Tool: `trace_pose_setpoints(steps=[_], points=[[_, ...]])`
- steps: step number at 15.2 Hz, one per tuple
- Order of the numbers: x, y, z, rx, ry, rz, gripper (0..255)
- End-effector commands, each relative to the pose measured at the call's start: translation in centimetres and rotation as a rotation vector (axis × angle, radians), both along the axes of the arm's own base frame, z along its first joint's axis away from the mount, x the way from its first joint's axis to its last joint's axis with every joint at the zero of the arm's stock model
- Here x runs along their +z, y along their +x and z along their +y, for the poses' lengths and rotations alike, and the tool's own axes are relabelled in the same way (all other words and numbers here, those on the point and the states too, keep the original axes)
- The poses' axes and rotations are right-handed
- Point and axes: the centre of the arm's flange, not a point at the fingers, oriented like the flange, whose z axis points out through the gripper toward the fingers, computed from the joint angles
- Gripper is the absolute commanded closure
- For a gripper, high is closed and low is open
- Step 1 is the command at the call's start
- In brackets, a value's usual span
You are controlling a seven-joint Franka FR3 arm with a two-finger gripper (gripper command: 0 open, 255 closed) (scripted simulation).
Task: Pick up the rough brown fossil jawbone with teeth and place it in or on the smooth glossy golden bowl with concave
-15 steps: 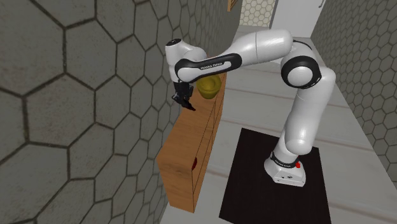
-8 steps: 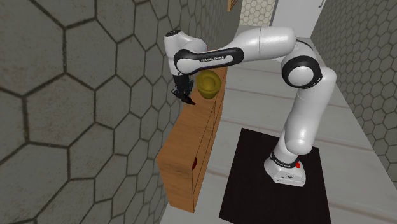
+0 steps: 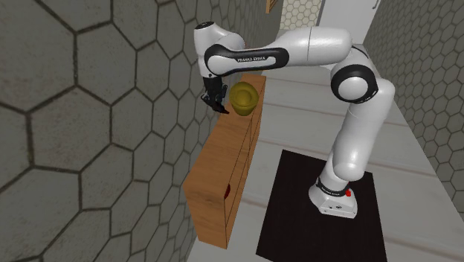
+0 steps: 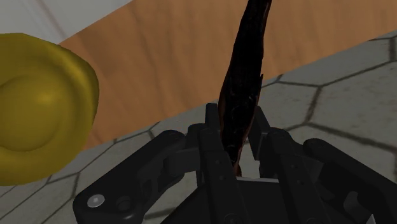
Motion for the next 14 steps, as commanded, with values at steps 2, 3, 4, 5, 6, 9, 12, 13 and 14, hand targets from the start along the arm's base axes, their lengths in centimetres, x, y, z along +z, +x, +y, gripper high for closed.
trace_pose_setpoints(steps=[2, 3, 4, 5, 6, 9, 12, 13, 14], points=[[0.2, -0.2, -3.7, 0.001, 0.000, -0.002, 255], [0.2, -0.4, -5.0, 0.001, 0.000, -0.002, 255], [0.2, -0.5, -6.3, 0.001, 0.000, -0.002, 255], [0.2, -0.6, -7.6, 0.001, 0.000, -0.002, 255], [0.2, -0.8, -8.9, 0.001, 0.000, -0.002, 255], [0.1, -1.2, -12.9, 0.001, 0.000, -0.002, 255], [0.1, -1.6, -16.8, 0.001, 0.000, -0.002, 255], [0.0, -1.7, -18.1, 0.001, 0.000, -0.002, 255], [0.0, -1.9, -19.4, 0.001, 0.000, -0.002, 255]])
